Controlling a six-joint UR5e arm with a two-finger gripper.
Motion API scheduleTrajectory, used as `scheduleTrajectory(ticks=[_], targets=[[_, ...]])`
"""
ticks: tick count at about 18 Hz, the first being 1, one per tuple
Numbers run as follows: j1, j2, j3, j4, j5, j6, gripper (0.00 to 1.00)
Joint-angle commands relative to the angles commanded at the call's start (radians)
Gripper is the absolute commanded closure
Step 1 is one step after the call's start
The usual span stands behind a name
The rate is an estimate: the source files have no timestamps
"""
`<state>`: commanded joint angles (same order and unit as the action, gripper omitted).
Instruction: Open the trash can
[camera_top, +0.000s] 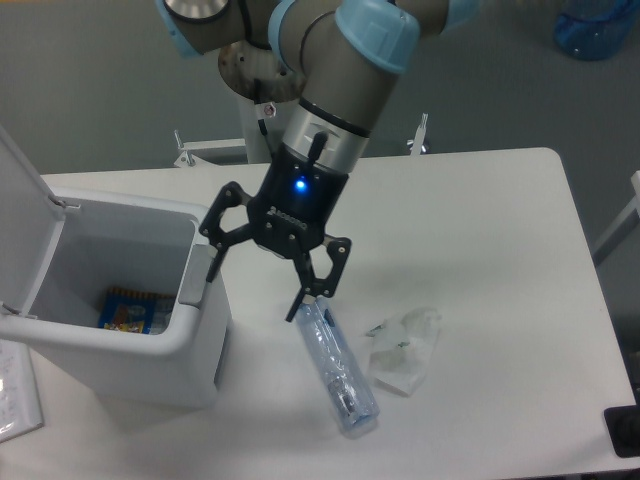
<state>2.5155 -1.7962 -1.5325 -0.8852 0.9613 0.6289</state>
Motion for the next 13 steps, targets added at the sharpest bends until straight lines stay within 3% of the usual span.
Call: scheduleTrajectory(ticks=[3,5,9,13], targets=[[0.047,-0.072,0.052,0.003,0.138,0.064,0.0],[0.084,-0.109,0.064,0.003,0.168,0.139,0.0],[0.129,-0.156,0.098,-0.003,0.204,0.245,0.0],[0.129,-0.189,0.101,-0.018,0.316,0.359,0.0]])
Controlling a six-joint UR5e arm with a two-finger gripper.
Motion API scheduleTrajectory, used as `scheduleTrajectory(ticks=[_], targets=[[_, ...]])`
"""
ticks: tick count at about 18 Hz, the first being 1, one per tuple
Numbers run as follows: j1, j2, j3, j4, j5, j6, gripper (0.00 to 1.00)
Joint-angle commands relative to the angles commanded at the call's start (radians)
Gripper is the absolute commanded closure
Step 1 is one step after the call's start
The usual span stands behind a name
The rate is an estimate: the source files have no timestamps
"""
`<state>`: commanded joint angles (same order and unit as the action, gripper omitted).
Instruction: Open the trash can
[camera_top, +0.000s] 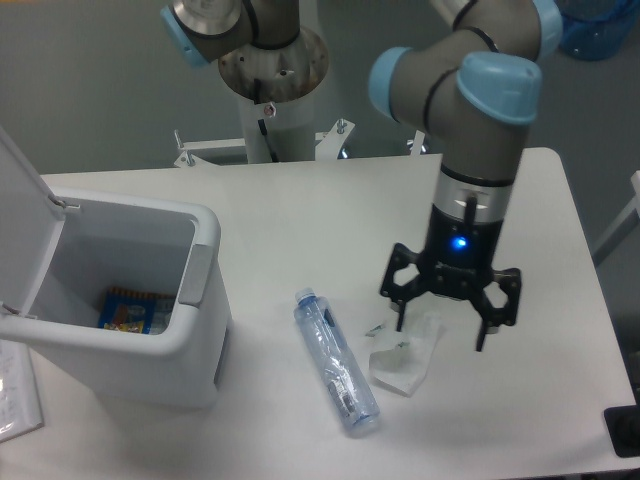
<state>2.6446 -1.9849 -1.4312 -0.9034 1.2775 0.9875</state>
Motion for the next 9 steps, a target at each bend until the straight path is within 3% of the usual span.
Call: scheduleTrajectory(ticks=[5,9], targets=[[-0.003,-0.014,0.023,-0.086,0.144,0.236,0.0],[-0.031,-0.057,0.118,-0.233,0.295,0.289,0.0]])
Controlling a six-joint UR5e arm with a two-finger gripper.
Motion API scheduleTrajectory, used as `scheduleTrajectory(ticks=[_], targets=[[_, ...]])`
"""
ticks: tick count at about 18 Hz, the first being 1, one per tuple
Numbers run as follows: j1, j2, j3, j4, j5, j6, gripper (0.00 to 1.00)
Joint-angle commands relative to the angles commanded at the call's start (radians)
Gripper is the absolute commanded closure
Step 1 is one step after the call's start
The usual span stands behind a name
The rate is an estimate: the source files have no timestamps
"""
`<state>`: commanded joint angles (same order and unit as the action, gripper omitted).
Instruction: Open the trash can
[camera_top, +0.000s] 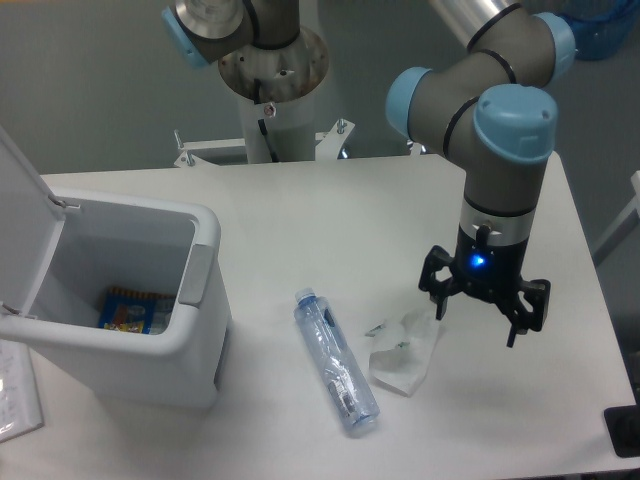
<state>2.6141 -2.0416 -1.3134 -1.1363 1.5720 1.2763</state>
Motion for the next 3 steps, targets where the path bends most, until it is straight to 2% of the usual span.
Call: scheduleTrajectory(ticks=[3], targets=[[-0.017,-0.025,0.057,-0.065,0.025,0.0,0.0]])
